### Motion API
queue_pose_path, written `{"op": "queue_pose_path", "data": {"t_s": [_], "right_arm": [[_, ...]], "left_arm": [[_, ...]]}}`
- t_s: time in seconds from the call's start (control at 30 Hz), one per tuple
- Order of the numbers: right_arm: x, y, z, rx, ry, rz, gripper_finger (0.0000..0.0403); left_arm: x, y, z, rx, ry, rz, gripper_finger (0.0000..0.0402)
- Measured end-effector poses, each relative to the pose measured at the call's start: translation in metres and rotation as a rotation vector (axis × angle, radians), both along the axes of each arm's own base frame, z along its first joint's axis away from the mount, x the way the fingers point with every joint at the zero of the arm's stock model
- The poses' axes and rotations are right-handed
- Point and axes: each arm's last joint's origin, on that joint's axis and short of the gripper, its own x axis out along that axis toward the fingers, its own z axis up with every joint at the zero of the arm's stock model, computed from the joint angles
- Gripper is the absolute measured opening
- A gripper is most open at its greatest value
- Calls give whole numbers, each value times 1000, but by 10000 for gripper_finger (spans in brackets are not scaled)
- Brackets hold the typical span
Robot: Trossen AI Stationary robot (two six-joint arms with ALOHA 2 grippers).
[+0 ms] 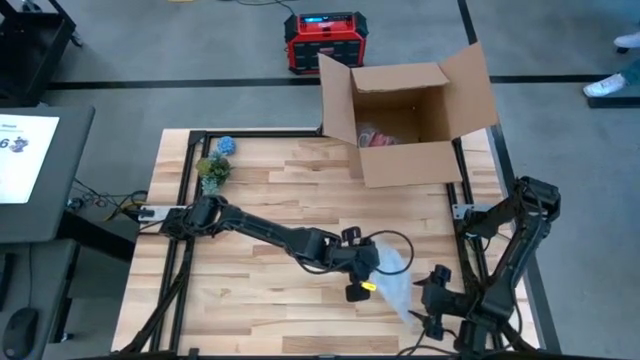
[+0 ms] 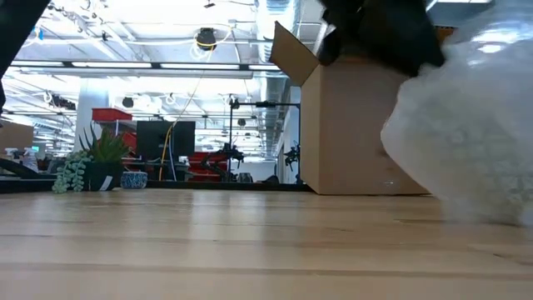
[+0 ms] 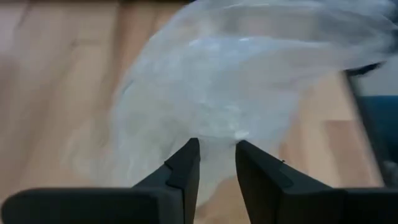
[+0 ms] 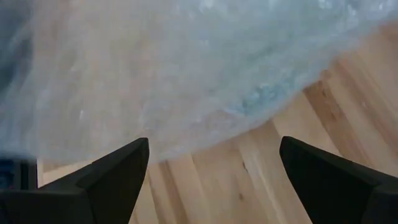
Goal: Wrap mug
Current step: Wrap the white patterned mug in the bubble wrap
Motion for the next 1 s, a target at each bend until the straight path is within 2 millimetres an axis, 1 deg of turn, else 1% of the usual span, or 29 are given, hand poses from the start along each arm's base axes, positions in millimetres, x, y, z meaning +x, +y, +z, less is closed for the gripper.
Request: {"op": "queue_pose_path", "data": {"t_s": [0.1,0.17,0.27,0.37,0.43,0.5,0.6,0.67,0.73,0.83,0.87,0.9,0.93,1.0], "right_arm": [[-8,1,0,11,-30,-28,352],[-12,2,0,28,-33,-45,352],[-17,2,0,45,-31,-62,352],[-27,3,-1,61,21,-67,352],[-34,3,-2,74,51,-82,352],[-42,1,-2,72,57,-105,352],[-49,1,-2,91,49,-141,352],[-50,1,-2,108,42,-162,352],[-49,2,-2,120,34,-168,352],[-42,4,-5,114,11,-159,352],[-37,5,-8,95,12,-155,352],[-33,5,-12,78,17,-153,352],[-27,6,-16,61,21,-149,352],[-16,8,-22,42,25,-134,352]], "left_arm": [[3,-13,6,-7,-104,-79,82],[4,-20,5,0,-164,-110,82],[5,-27,5,3,-213,-135,82],[4,-31,8,11,-235,-153,82],[-1,-33,11,22,-201,-159,82],[-8,-34,22,30,-161,-159,82],[-27,-33,41,32,-53,-105,82],[-41,-35,42,27,48,-80,82],[-52,-40,34,38,165,-65,82],[-70,-54,18,46,324,-50,82],[-72,-61,12,26,334,-47,82],[-73,-67,2,17,342,-44,82],[-73,-73,-10,10,347,-43,82],[-65,-84,-36,-16,292,-50,82]]}}
